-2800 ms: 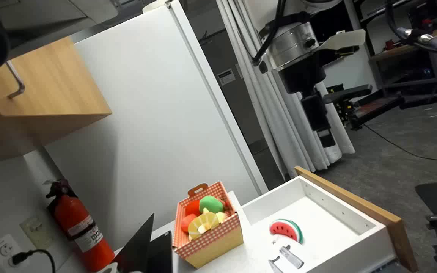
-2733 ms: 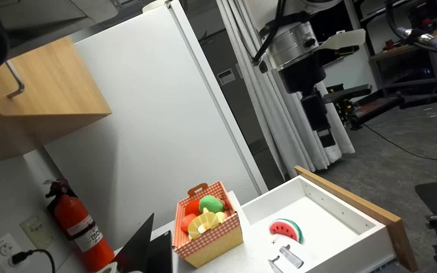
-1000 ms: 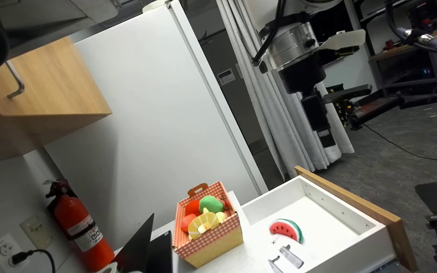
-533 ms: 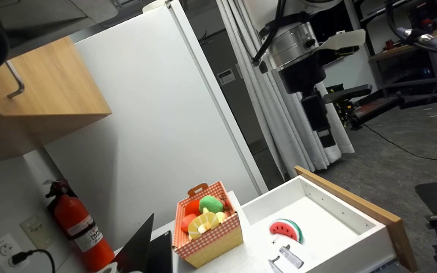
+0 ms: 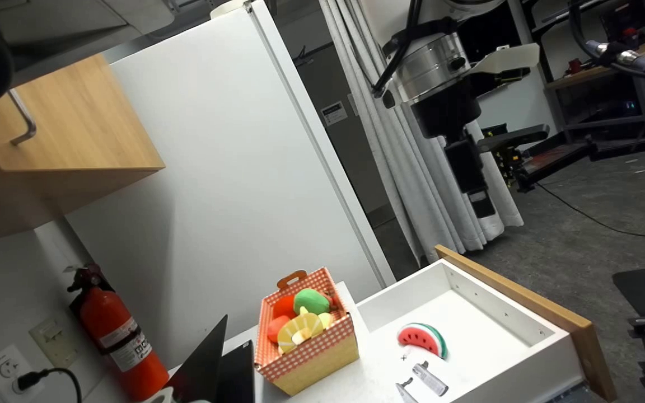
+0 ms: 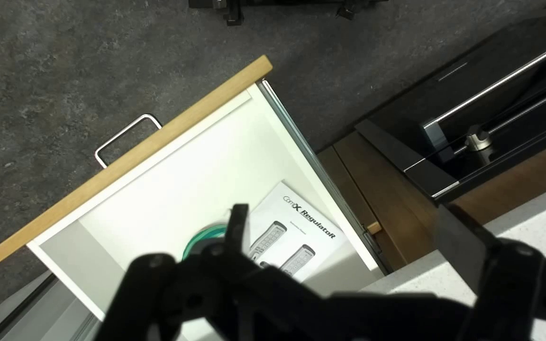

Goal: Take the watermelon toy out of the drawer and put it in the basket

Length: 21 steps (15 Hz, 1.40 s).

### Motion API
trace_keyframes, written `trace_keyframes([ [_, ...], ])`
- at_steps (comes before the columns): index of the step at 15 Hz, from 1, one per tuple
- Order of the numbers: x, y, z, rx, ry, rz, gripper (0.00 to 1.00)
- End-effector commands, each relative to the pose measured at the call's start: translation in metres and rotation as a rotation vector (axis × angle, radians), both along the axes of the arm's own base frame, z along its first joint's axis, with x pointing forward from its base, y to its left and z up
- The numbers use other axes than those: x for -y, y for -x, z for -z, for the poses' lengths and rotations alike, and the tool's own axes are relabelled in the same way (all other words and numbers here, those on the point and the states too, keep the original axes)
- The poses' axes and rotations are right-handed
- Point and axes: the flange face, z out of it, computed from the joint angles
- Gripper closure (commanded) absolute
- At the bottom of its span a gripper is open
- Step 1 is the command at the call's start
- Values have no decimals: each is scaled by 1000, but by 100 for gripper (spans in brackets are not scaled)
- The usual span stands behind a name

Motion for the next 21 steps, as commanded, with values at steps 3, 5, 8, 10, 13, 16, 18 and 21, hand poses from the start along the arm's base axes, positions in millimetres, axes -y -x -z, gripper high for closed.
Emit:
trace_keyframes([
  [3,0,0,-1,-1,0,0,0],
  [5,0,0,-1,-1,0,0,0],
  [8,0,0,-1,-1,0,0,0],
  [10,0,0,-1,-1,0,0,0],
  [13,0,0,-1,-1,0,0,0],
  [16,2,-4,3,6,8,10,0],
  [18,3,-8,6,14,13,19,0],
  [21,7,-16,10,45,27,43,0],
])
